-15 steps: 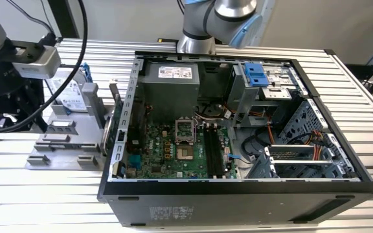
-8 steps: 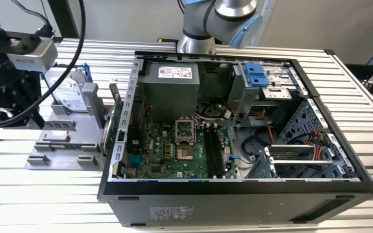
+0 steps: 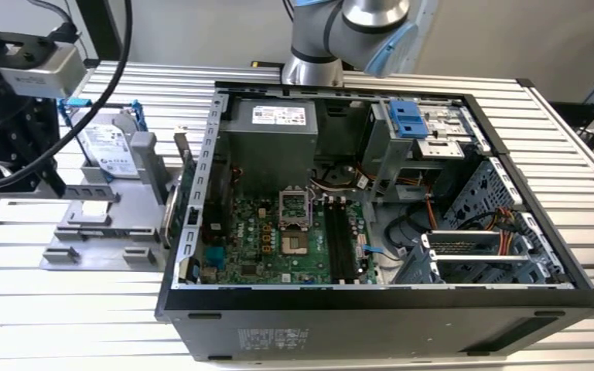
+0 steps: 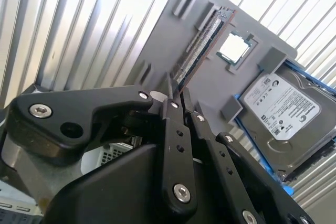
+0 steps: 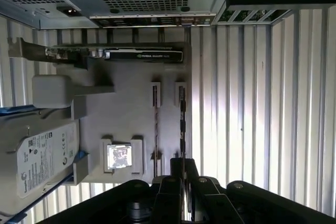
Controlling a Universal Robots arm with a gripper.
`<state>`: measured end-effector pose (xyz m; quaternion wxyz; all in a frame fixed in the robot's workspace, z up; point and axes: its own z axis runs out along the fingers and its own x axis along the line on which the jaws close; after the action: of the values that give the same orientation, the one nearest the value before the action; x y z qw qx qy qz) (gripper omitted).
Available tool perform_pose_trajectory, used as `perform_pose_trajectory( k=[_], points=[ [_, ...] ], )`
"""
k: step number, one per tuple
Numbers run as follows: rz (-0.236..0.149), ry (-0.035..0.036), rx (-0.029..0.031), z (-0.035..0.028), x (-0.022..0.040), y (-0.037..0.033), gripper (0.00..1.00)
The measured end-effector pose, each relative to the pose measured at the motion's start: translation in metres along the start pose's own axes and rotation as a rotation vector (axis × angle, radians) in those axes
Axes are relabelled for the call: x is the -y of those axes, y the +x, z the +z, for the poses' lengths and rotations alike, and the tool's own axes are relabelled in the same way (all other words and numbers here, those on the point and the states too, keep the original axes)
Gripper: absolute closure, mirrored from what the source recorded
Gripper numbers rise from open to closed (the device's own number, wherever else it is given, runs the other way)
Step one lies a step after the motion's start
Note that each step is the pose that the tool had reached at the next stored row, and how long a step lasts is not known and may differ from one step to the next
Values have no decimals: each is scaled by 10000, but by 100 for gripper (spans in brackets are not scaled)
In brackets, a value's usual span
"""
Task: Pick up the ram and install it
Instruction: 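Pick up the ram and move it above insertion slot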
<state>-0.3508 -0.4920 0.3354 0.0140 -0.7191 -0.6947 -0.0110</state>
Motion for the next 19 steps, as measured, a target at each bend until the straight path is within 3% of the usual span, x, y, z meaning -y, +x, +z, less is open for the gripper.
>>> perform_pose_trajectory(
  k=[10, 19],
  points=[
    [0, -1, 0, -160, 1, 6, 100],
    [0, 0, 0, -361, 2, 13, 100]
  ],
)
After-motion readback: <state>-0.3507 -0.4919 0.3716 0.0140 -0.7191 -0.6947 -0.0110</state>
